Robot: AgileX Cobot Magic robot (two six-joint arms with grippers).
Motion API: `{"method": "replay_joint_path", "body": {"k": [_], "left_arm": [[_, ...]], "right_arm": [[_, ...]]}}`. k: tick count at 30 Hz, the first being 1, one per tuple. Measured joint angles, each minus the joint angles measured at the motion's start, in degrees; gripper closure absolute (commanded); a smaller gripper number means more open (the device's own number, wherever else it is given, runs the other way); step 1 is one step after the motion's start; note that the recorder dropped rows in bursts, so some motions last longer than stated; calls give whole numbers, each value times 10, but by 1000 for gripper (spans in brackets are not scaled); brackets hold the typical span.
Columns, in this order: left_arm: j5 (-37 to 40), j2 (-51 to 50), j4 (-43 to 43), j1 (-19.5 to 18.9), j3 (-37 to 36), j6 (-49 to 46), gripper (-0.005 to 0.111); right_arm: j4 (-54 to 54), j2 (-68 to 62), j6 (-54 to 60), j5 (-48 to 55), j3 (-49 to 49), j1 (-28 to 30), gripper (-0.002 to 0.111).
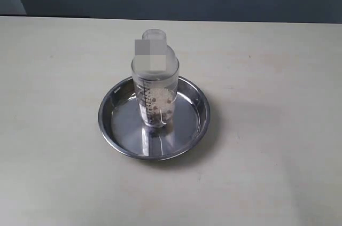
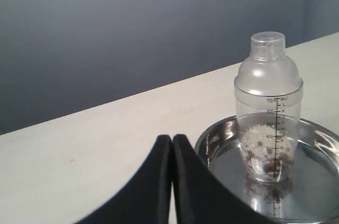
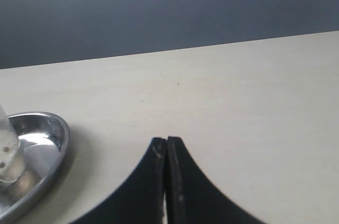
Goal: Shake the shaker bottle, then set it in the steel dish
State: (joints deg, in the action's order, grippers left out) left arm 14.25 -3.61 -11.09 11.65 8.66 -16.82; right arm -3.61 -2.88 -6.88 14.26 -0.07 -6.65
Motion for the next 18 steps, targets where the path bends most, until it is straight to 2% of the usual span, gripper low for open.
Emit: {"method": "replay_joint_path", "body": {"k": [4,8,11,18], "left_arm": [[29,30,-1,-41,-9,7,106],[68,33,9,-74,-10,64,106],[90,33,23,-78,-15,102,106],[94,34,25,-81,-85,185,106]], "right_arm": [[0,0,0,0,0,0,109],[0,0,0,-1,0,0,109],[0,0,0,-1,0,0,109],[0,0,0,-1,0,0,109]]}}
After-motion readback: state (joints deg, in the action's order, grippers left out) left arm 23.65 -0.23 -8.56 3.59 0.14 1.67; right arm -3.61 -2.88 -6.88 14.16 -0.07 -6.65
